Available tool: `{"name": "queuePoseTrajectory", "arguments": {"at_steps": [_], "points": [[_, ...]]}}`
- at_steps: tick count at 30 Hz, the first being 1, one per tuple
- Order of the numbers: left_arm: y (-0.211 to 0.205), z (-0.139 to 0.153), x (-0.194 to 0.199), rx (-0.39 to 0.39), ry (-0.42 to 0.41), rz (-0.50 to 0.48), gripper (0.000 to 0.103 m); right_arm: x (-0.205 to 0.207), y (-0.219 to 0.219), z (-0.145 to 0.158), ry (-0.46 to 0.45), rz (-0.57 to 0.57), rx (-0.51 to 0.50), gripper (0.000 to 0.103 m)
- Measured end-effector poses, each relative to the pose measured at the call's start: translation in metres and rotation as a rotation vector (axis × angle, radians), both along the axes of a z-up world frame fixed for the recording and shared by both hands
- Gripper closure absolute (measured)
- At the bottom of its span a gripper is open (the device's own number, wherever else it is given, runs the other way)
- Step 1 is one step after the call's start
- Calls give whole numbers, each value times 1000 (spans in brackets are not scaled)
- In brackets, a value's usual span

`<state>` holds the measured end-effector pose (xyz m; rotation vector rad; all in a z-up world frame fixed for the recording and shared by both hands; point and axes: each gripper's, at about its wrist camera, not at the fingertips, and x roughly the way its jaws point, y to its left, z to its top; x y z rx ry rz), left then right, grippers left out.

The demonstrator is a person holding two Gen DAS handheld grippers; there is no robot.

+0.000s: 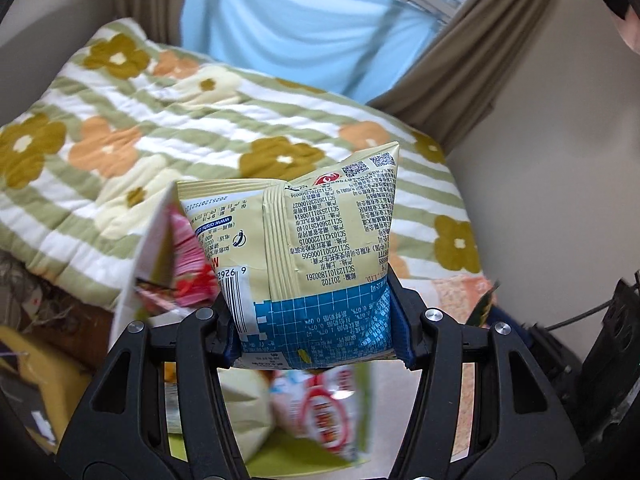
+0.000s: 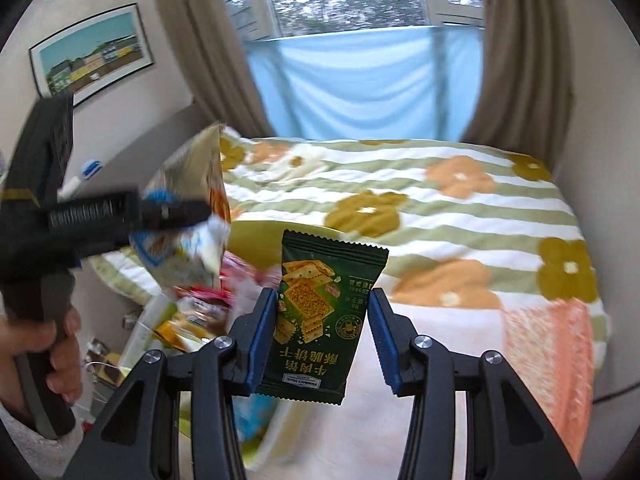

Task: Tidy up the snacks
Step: 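Carry both snacks over the box and release them inside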

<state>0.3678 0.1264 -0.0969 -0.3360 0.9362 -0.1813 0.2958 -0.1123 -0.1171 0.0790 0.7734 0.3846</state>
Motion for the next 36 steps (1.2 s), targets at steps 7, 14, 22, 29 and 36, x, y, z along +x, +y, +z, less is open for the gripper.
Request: {"name": "queuePoseTrajectory", "arguments": {"at_steps": [7,14,22,29,36], "points": [[40,-50,15,16,121,-45,50,24,51,-9,43,36,-2,61],[26,-77,34,99,195,-155,46,42,55,-25,105,-9,-14,60],[22,-69,15,202,89,-67,0,65,49,-34,128,18,-22,61],[17,-69,5,314,96,-16,0,79,50,-42,146,72,-19,61],[22,-71,-4,285,111,24,0,107,57,-61,223,108,-24,61]]}}
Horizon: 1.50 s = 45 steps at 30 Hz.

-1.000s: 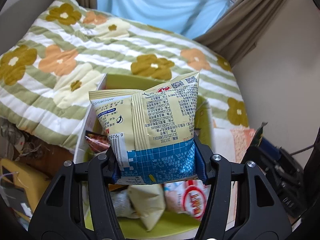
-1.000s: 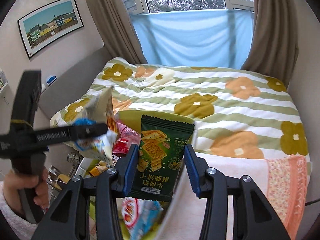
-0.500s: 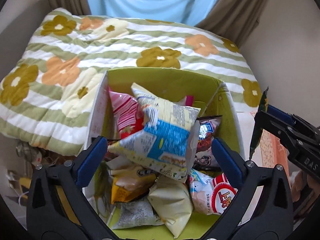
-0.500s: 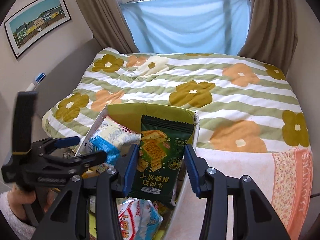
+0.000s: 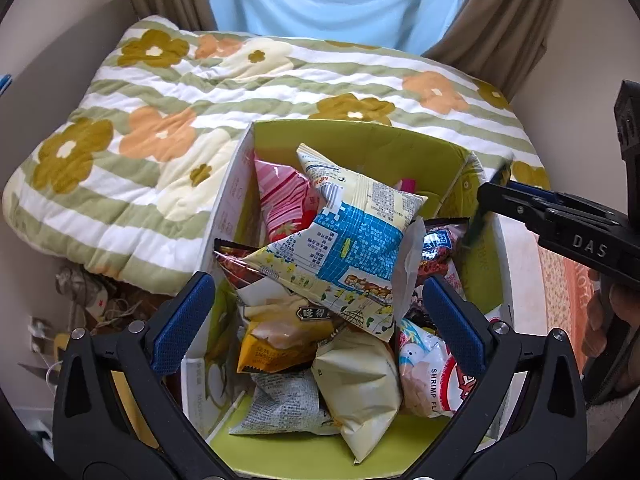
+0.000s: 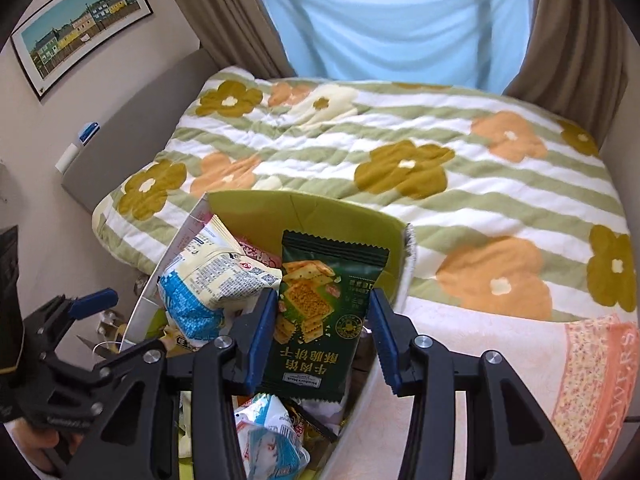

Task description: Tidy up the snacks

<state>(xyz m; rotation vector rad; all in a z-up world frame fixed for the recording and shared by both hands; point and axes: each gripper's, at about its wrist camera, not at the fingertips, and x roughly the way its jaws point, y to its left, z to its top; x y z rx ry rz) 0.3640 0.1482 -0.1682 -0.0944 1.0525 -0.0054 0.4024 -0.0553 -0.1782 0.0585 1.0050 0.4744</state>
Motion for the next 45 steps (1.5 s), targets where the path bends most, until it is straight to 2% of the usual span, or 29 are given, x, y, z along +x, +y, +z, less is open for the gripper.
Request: {"name": "queuePoseTrajectory", "arguments": {"at_steps": [8,10,11,12,14,20,26,33,37,41,45], "points": [[0,1,-5,7,-1,38,0,12,7,-11,10,34,-1,61],[-1,3,-8,9,-5,48,0,11,6,-10,13,45,6,55],[-1,4,-10,7,-7,51,0,10,6,-9,11,44,7,40],[-1,4,-12,5,-11,54,0,7,5,-7,2,44,10,17],[-2,6,-18,5,-16,53,0,-1,2,-2,-24,41,17,1],[-6,23,-44,10,-53,21,0,-26,-3,11,-63,8,-6,1],[-15,60,-88,24,-141,-46,0,-76,-12,48,-149,-65,-8,1],[-27,124,-168,33,-310,-100,0,-171,-36,112,-300,-188,-33,1],[-35,156,-222,51,-449,-97,0,-234,-49,140,-389,-263,-71,1],[-44,172,-259,64,-526,-96,0,-289,-62,156,-467,-334,-106,1],[-54,178,-284,65,-564,-93,0,-321,-73,161,-519,-390,-125,1]]}}
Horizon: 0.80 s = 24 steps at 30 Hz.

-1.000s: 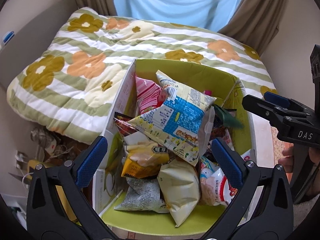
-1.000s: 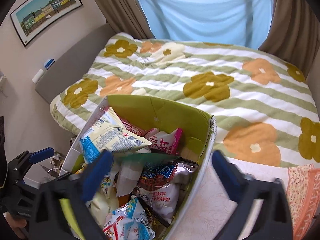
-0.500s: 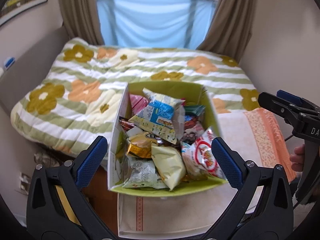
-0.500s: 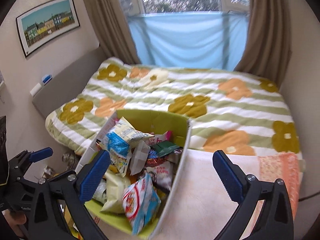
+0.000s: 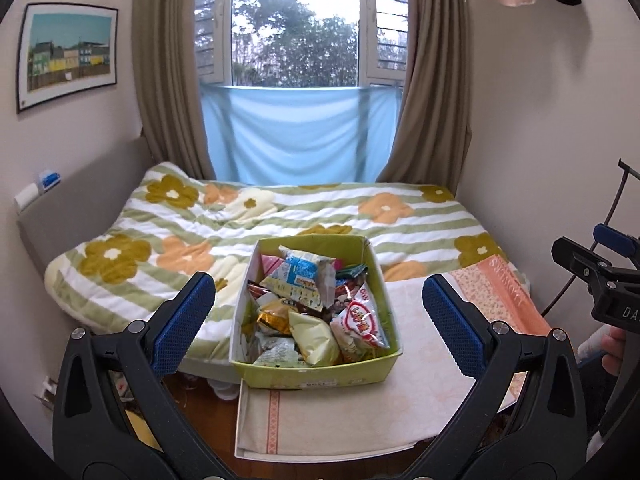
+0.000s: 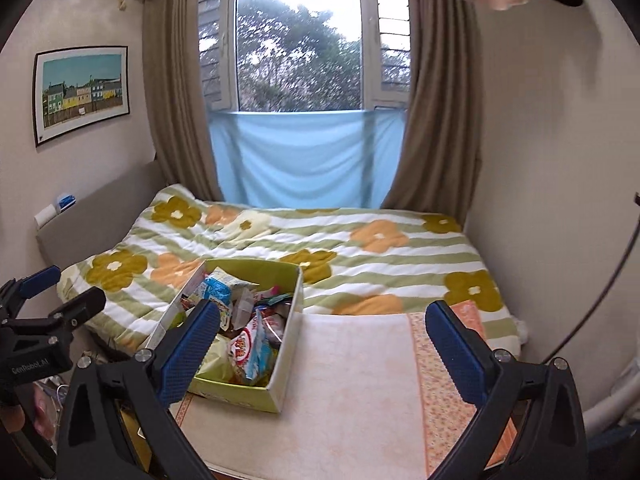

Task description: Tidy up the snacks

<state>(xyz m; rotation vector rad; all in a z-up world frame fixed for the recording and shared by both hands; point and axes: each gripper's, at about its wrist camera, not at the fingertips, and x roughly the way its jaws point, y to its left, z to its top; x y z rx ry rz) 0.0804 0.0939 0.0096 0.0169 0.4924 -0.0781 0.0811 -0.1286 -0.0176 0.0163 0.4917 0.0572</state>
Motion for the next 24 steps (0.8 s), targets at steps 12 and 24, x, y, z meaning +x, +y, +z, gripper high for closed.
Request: {"name": "queuePoseTrajectory", "arguments": {"at_steps": [12,24], "points": [[-33,8,-29,-10,-36,18,0,-28,-30,-5,-28,-66,-9,1],[-52,5,-31,8,-32,22,0,-35,-44,-9,-32,-64,2,1]]}}
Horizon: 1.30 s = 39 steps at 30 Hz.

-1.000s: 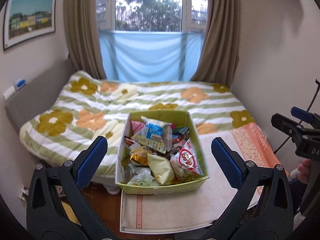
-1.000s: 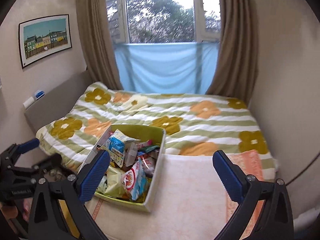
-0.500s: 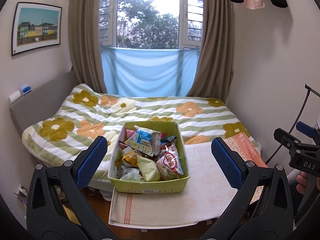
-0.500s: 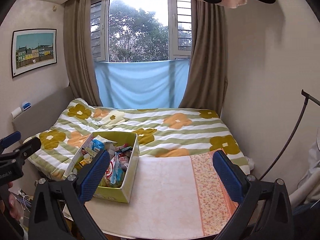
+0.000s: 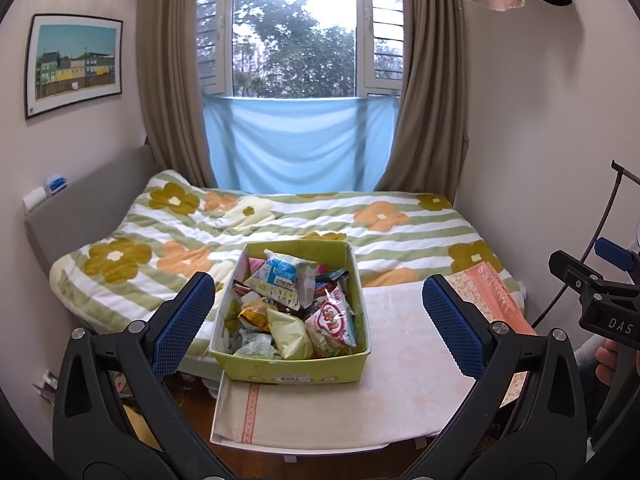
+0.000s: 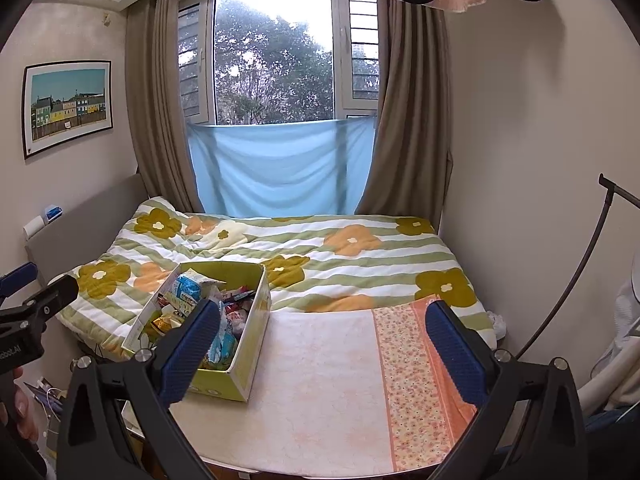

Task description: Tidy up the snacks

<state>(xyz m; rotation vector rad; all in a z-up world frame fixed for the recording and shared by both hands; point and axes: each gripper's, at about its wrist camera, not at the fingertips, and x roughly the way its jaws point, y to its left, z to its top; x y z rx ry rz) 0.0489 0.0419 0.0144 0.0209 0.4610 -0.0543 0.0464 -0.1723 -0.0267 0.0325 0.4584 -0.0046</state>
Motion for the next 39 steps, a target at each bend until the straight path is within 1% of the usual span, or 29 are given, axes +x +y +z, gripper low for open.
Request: {"name": "queuePoseTrajectory", "arguments": {"at_steps": [4,13,19,39], "points": [[-8,0,2,11,1,-2,0,-1,-4,-1,-3,-10,4,1],[-10,-3,7,10,8,1,0,3,-9,-2,7,-22,6,1],[-7,-6,14,20,13,7,0,7,-9,-3,17,-31,4,1],[6,-15,26,17,34,-2,0,16,0,-4,38,-36,-3,1]]}}
